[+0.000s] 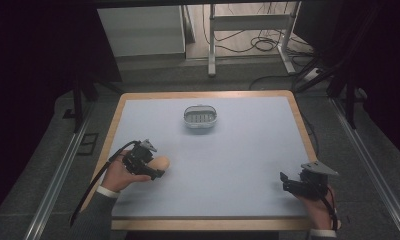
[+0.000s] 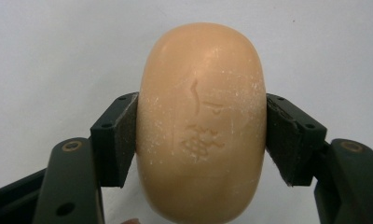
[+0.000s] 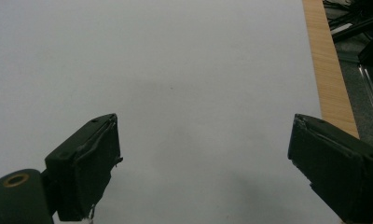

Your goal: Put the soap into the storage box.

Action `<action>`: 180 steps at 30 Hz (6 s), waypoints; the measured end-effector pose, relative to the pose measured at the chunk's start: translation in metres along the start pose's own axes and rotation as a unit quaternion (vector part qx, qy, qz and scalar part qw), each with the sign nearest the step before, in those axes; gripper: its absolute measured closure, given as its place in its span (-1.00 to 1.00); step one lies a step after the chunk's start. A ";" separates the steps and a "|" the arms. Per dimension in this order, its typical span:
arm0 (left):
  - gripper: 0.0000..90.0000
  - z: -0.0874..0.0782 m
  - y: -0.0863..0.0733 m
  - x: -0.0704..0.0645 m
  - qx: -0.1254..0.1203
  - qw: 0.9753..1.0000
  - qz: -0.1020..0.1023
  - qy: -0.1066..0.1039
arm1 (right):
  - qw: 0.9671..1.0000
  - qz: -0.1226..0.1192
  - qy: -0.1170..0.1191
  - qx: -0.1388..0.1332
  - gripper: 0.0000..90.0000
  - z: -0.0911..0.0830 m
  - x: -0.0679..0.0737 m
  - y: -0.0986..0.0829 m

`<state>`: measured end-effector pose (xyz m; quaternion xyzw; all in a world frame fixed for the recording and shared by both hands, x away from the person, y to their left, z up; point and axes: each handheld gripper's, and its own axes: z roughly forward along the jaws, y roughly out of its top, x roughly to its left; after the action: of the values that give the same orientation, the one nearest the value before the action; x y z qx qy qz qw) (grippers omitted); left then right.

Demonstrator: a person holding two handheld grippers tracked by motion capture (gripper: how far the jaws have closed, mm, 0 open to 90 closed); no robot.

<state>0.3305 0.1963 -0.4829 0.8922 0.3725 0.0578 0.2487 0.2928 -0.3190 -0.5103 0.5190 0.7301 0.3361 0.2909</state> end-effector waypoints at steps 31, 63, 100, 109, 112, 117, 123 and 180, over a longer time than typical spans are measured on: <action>-0.28 -0.003 0.016 0.001 -0.008 1.000 0.007 0.001 | 1.000 0.003 -0.004 -0.002 -0.80 -0.002 -0.003 0.000; -0.28 -0.004 0.032 0.004 -0.013 1.000 0.013 0.004 | 1.000 0.004 -0.003 0.001 -0.80 -0.001 -0.004 -0.001; -0.28 -0.007 0.055 0.005 -0.024 0.999 0.022 0.006 | 1.000 0.005 -0.009 0.008 -0.80 0.001 -0.005 -0.002; -0.28 -0.007 0.060 0.009 -0.023 1.000 0.021 0.006 | 1.000 0.004 -0.011 0.009 -0.80 0.002 -0.005 -0.003; -0.28 -0.005 0.061 0.010 -0.021 1.000 0.021 0.007 | 1.000 0.004 -0.011 0.010 -0.80 0.002 -0.005 -0.003; -0.28 -0.004 0.064 0.010 -0.020 1.000 0.021 0.007 | 1.000 0.006 -0.011 0.009 -0.79 0.002 -0.005 -0.003; -0.28 -0.003 0.068 0.011 -0.021 0.999 0.023 0.006 | 1.000 0.005 -0.010 0.010 -0.80 0.002 -0.006 -0.003; -0.28 0.009 0.120 0.037 -0.027 0.999 0.015 0.011 | 1.000 0.007 -0.013 0.016 -0.80 0.004 -0.008 -0.005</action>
<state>0.4359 0.1464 -0.4349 0.8899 0.3602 0.0814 0.2678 0.2955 -0.3271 -0.5160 0.5333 0.7276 0.3197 0.2898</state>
